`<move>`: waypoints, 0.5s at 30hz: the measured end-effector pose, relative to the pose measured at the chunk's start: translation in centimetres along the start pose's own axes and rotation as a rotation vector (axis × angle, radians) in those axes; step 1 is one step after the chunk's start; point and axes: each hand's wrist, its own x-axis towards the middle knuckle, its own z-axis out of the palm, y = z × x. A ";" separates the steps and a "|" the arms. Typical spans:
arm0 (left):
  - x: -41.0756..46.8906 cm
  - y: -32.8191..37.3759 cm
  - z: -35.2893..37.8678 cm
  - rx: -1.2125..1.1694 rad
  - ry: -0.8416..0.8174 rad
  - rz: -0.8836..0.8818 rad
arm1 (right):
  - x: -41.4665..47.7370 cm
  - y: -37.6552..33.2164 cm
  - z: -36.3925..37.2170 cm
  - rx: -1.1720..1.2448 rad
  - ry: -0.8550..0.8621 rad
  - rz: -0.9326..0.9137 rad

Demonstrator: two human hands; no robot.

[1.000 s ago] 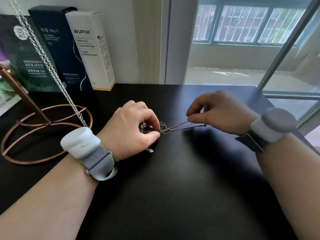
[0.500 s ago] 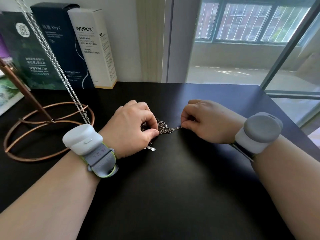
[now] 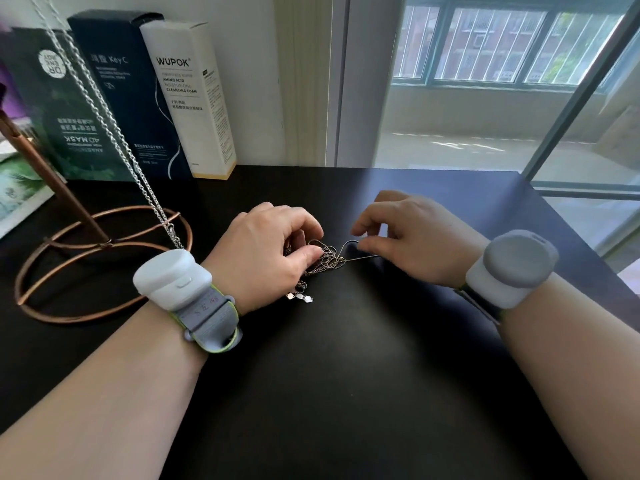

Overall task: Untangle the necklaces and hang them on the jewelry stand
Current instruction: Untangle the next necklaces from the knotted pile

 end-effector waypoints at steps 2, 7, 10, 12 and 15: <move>0.3 -0.1 0.3 0.034 -0.003 0.008 | 0.3 -0.4 0.4 -0.034 -0.017 -0.008; 0.8 0.0 0.9 0.068 -0.039 0.020 | 0.5 -1.0 0.8 -0.078 -0.039 -0.014; 0.9 -0.2 1.0 0.086 -0.050 0.026 | 0.4 -1.2 0.8 -0.106 -0.069 -0.027; 0.8 -0.4 1.1 0.104 -0.056 0.040 | 0.4 -1.1 0.8 -0.093 -0.065 -0.032; 0.8 -0.5 1.1 0.098 -0.043 0.053 | 0.4 -1.1 0.8 -0.030 -0.012 -0.015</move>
